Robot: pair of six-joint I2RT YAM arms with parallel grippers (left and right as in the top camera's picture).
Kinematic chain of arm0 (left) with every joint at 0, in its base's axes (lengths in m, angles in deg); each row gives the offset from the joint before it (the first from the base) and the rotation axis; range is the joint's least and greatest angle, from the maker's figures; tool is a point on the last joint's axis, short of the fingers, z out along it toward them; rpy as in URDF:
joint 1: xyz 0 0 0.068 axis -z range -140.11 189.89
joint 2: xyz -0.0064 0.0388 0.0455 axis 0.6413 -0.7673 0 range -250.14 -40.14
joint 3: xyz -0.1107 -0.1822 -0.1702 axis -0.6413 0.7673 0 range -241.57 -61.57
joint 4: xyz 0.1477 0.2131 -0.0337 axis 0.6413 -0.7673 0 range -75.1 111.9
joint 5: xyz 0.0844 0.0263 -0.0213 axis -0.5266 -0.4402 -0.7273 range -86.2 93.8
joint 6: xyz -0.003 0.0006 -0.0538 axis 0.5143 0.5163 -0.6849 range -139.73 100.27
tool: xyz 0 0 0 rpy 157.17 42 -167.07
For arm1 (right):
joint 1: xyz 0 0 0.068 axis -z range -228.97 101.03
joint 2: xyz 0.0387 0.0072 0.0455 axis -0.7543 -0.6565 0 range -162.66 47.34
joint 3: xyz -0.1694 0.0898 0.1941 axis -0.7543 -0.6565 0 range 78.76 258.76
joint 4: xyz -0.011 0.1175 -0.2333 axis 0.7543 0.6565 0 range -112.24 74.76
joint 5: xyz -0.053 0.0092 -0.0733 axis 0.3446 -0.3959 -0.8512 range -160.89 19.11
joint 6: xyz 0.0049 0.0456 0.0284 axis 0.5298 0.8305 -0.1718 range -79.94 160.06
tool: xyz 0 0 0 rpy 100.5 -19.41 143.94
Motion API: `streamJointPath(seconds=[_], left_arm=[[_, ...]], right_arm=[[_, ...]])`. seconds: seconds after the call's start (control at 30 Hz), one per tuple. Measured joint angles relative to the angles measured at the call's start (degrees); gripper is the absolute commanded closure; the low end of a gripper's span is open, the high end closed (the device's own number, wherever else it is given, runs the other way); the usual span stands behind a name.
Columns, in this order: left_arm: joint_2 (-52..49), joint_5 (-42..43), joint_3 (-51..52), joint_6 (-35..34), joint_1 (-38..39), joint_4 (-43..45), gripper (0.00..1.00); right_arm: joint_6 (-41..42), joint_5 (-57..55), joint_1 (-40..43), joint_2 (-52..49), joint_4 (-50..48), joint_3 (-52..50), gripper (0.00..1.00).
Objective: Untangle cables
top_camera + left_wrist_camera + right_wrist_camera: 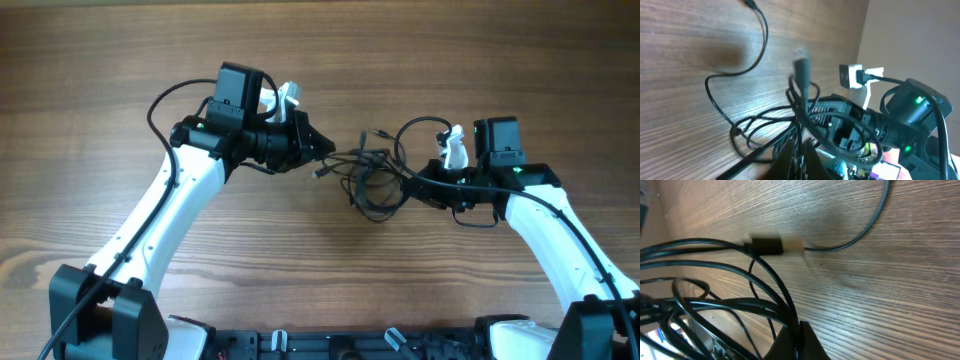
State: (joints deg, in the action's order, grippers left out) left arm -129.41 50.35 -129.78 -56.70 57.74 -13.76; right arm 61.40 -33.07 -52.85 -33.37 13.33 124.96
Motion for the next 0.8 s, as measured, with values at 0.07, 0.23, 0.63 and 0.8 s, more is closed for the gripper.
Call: streamJointPath(seconds=[0.07,0.23,0.63,0.8], left_arm=[[0.0,0.28,0.0,1.36,-0.37,-1.11,0.96],[0.0,0.24,0.11,5.49,-4.07,-2.4,0.93],[1.01,-5.49,0.07,7.23,-15.67,-7.87,0.64],[1.03,-7.32,0.07,10.03,-9.01,-8.68,0.56]], right_arm=[[0.0,-0.31,0.0,0.0,0.04,0.0,0.96],[0.48,-0.5,-0.33,0.02,0.76,0.0,0.96],[-11.74,15.26,1.14,-0.04,-7.8,-0.57,0.87],[0.63,2.97,1.03,-0.04,-3.08,-0.57,0.75]])
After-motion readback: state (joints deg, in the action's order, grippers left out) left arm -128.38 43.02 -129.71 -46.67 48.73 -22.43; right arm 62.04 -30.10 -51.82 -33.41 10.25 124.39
